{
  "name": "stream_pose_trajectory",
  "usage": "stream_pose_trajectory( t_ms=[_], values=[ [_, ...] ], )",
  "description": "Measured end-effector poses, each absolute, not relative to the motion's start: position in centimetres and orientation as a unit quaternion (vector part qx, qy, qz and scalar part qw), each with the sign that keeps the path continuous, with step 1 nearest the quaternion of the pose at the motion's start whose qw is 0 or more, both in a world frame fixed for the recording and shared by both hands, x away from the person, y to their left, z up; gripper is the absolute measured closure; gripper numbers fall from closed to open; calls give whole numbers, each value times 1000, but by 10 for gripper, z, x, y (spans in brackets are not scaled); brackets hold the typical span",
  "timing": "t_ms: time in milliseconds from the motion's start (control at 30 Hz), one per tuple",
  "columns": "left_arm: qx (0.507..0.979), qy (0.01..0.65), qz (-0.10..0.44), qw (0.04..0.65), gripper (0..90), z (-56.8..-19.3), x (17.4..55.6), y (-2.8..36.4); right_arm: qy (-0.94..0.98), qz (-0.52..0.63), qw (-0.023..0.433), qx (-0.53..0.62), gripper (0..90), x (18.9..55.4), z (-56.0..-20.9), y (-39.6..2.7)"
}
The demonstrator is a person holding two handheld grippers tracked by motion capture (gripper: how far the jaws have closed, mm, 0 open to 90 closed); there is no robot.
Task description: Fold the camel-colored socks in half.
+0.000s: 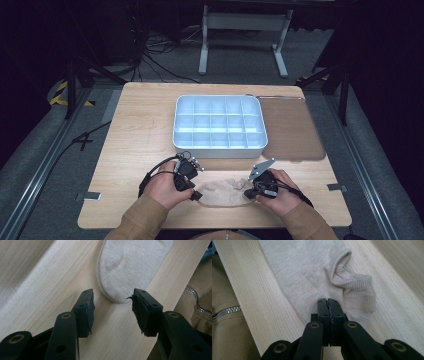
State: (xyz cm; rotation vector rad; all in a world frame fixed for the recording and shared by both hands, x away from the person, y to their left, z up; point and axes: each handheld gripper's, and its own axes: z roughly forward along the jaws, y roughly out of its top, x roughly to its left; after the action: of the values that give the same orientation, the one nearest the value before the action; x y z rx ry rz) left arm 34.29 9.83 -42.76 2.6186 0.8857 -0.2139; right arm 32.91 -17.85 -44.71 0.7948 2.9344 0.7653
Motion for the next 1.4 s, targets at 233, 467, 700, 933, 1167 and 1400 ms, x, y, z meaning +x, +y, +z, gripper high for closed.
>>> stream_pose_trajectory(
  t_ms=[233,467,700,933,1167,1400],
  values=[
    [928,317,-72,182,524,-429,343,98,937,242,-2,251,900,330,-450,-178],
    [933,307,-59,178,504,-433,343,94,938,242,0,248,900,329,-450,-178],
    [934,306,-60,176,518,-441,345,91,938,241,2,248,900,329,-450,-178],
    [937,301,-51,168,520,-443,344,86,938,241,3,248,900,329,-450,-178],
    [942,289,-55,163,581,-443,342,81,938,241,6,248,900,328,-450,-177],
    [938,292,-81,167,815,-444,342,80,939,241,8,246,900,328,-451,-177]
  ],
)
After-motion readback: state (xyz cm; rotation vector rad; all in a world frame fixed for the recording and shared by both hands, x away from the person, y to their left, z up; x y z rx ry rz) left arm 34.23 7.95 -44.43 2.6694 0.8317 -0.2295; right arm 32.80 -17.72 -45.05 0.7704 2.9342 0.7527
